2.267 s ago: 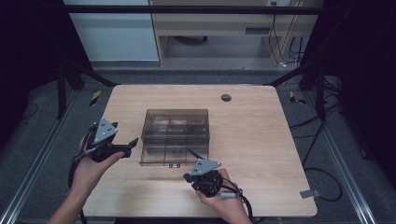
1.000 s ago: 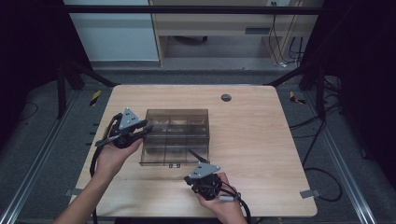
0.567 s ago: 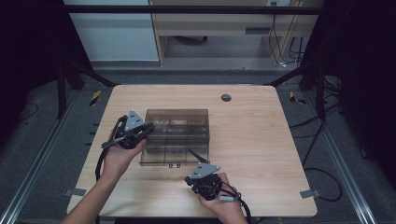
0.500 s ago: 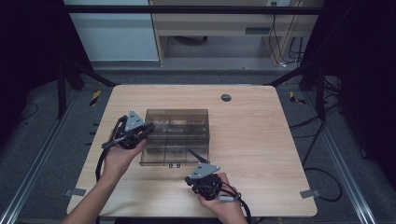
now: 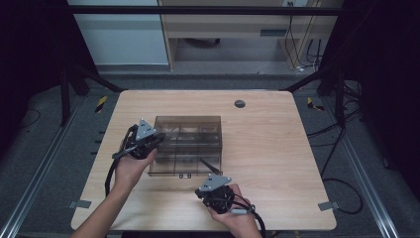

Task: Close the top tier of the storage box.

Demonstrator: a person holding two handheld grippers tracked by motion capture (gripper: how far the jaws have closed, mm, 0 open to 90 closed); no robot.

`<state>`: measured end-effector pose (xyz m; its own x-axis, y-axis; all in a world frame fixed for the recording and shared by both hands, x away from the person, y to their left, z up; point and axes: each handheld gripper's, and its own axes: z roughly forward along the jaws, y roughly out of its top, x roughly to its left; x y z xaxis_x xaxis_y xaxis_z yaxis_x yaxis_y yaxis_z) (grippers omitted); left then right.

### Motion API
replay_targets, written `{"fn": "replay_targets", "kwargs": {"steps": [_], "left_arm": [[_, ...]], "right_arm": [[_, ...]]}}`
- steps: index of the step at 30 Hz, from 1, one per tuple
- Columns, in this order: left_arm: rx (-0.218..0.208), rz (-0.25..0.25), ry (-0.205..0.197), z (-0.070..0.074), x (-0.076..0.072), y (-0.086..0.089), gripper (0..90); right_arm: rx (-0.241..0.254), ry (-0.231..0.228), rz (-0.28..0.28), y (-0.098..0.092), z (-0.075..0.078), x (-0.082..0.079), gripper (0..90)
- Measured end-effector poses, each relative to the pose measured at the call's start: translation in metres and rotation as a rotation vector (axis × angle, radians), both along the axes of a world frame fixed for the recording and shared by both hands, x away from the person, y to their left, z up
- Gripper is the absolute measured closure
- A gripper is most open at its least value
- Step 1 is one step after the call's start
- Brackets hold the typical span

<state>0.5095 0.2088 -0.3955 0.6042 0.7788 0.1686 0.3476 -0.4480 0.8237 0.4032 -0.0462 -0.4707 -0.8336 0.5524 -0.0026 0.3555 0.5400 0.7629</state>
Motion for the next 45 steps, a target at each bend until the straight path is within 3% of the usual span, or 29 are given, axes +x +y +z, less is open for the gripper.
{"fn": "replay_targets", "kwargs": {"steps": [22,45], "left_arm": [[-0.057,0.022,0.042,-0.013,0.010,0.006,89.6],[-0.064,0.028,0.050,-0.017,0.013,0.010,89.6]], "right_arm": [[-0.006,0.006,0.010,0.001,-0.002,0.000,90.0],[-0.010,0.004,0.005,0.002,-0.002,-0.001,90.0]]}}
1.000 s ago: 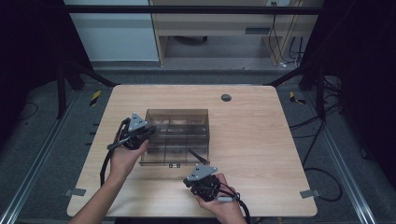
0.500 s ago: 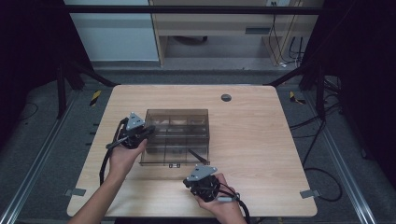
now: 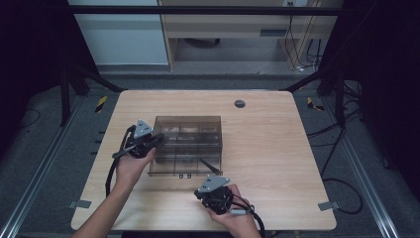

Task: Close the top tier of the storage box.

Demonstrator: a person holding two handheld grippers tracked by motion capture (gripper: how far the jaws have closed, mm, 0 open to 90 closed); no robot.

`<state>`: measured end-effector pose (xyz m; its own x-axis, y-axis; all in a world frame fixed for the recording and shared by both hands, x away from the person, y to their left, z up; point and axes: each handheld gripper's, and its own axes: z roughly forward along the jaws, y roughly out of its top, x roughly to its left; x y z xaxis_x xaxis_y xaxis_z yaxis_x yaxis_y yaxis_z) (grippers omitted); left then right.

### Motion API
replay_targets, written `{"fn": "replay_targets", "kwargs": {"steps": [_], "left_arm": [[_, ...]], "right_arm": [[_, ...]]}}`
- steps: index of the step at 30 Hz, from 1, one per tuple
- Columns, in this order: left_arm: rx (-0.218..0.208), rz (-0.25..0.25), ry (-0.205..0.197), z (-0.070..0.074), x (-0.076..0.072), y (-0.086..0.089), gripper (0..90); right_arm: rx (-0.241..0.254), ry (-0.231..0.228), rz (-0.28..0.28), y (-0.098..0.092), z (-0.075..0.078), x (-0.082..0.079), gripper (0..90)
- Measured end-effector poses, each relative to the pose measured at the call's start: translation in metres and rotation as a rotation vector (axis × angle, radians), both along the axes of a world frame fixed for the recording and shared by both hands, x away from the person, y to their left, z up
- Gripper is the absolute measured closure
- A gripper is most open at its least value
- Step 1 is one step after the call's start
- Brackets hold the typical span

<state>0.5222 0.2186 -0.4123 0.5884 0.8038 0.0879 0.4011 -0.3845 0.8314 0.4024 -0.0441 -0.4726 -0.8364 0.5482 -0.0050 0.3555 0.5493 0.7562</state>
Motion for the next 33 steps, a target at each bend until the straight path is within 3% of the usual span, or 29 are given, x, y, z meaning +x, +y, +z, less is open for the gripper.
{"fn": "replay_targets", "kwargs": {"steps": [7,16,18,33], "left_arm": [[0.002,0.006,0.003,0.0003,-0.0001,-0.0009,89.5],[-0.001,0.006,0.012,0.0009,0.0008,-0.0010,89.5],[0.015,0.004,0.015,0.0019,0.0009,-0.0016,89.5],[0.019,0.039,0.010,0.0018,-0.0015,-0.0058,89.5]], "right_arm": [[0.002,-0.002,0.000,-0.0004,0.0002,0.0001,90.0],[0.005,-0.044,-0.062,-0.0020,0.0053,0.0001,90.0],[0.010,-0.055,-0.077,-0.0036,0.0071,0.0009,90.0],[0.018,-0.071,-0.118,-0.0022,0.0087,0.0032,90.0]]}}
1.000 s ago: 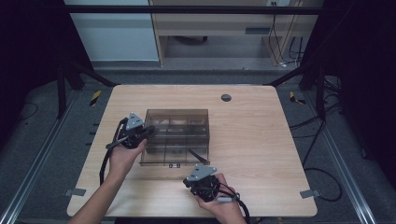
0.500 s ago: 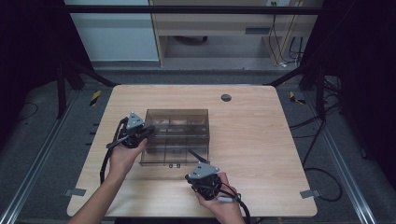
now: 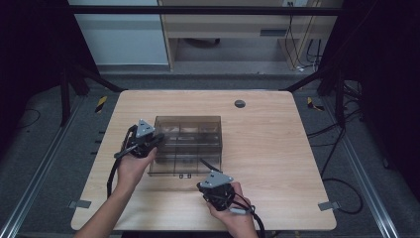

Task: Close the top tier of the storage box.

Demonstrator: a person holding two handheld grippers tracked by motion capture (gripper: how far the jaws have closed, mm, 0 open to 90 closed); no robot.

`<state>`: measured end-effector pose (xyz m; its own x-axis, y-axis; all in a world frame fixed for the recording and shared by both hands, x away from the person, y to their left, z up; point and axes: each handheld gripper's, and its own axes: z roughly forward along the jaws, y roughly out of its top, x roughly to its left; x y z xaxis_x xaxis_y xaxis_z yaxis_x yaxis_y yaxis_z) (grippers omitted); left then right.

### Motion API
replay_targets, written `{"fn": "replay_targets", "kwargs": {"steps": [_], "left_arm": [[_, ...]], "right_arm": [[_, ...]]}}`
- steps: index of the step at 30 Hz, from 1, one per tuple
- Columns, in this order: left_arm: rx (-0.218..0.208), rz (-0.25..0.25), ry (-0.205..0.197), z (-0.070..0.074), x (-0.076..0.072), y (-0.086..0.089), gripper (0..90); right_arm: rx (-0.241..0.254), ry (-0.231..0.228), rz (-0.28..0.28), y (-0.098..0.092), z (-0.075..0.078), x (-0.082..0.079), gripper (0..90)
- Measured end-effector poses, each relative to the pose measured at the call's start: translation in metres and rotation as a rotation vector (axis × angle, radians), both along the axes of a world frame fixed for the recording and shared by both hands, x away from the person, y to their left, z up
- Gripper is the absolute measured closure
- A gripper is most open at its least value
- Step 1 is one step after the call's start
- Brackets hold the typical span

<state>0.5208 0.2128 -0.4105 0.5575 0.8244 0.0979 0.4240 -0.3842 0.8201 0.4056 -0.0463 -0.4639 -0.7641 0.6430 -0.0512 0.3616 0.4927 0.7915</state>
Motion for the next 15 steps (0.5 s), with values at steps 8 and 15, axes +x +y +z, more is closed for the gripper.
{"fn": "replay_targets", "kwargs": {"steps": [8,15], "left_arm": [[-0.002,0.021,-0.008,-0.0009,-0.0018,-0.0018,89.5],[-0.004,0.019,-0.005,-0.0008,-0.0015,-0.0013,89.6]], "right_arm": [[0.013,-0.011,-0.020,0.0021,0.0008,0.0009,90.0],[0.020,-0.020,-0.025,0.0041,0.0019,0.0041,90.0]]}}
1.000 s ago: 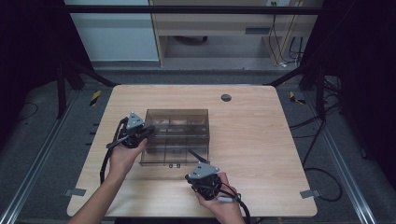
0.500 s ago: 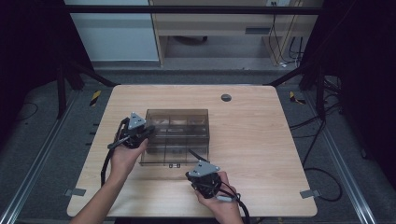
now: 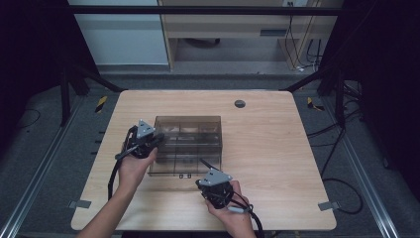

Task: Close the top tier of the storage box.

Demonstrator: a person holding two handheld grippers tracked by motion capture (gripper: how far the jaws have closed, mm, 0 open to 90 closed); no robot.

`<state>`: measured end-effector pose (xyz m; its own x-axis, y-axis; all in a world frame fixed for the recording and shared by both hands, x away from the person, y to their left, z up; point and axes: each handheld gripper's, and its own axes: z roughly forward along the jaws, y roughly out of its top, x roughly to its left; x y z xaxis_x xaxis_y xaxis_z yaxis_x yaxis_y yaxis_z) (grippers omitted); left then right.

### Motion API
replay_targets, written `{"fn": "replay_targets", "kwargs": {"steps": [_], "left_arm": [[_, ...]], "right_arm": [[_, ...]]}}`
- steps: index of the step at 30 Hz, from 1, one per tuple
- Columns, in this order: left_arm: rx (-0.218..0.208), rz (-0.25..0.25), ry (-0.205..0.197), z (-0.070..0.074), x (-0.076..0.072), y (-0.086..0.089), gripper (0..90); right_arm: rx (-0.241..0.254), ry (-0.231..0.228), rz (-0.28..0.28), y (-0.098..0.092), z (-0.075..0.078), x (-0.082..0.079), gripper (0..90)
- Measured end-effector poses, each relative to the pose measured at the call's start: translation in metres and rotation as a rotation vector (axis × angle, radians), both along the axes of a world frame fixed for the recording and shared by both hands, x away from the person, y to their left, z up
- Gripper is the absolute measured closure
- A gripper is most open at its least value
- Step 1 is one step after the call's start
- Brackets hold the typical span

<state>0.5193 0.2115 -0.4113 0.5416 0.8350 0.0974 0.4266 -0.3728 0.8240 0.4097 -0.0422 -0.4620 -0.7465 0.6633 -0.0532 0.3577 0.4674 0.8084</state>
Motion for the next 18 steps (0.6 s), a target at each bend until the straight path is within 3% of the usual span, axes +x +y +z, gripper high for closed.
{"fn": "replay_targets", "kwargs": {"steps": [18], "left_arm": [[0.004,-0.001,0.001,0.0003,0.0003,-0.0004,89.6]], "right_arm": [[-0.010,-0.011,-0.011,-0.0009,0.0006,0.0097,90.0]]}}
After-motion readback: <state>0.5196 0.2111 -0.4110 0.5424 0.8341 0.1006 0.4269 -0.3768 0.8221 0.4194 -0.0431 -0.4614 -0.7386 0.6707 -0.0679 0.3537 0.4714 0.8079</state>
